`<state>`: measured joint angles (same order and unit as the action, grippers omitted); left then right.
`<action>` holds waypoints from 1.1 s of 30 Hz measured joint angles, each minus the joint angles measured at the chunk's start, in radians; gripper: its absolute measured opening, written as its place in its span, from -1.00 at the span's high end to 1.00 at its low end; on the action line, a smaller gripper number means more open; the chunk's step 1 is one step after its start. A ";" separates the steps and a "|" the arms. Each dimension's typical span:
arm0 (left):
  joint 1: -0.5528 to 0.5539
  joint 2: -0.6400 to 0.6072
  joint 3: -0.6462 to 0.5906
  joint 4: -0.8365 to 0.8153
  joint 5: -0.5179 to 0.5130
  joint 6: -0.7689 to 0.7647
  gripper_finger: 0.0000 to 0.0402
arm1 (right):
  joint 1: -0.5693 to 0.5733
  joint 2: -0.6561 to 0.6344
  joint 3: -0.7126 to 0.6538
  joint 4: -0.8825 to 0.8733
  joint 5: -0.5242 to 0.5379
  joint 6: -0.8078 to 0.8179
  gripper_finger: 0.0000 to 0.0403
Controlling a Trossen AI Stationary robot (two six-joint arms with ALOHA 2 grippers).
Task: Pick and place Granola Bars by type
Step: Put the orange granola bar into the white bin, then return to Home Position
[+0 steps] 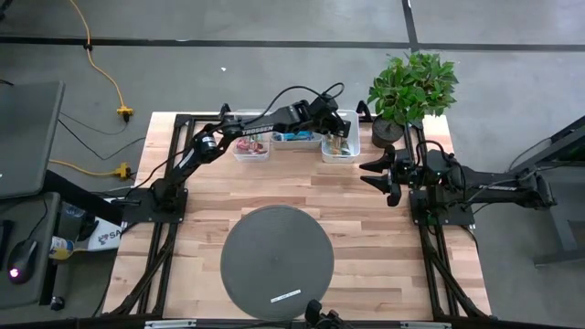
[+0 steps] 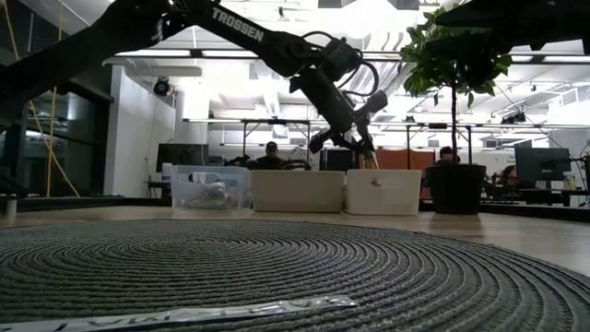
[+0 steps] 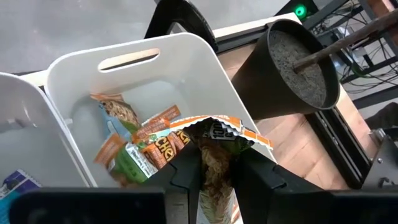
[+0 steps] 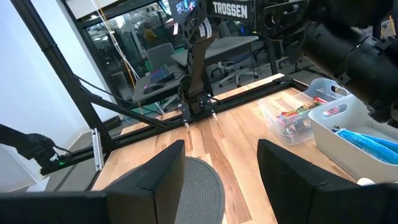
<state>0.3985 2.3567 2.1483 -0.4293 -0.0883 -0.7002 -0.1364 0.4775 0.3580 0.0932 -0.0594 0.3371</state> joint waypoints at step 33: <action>0.032 -0.059 -0.002 0.022 0.242 0.046 0.11 | 0.000 0.000 0.000 0.000 0.000 -0.002 0.08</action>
<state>0.4307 2.2978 2.1468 -0.4076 0.1532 -0.6541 -0.1365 0.4776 0.3579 0.0932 -0.0595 0.3349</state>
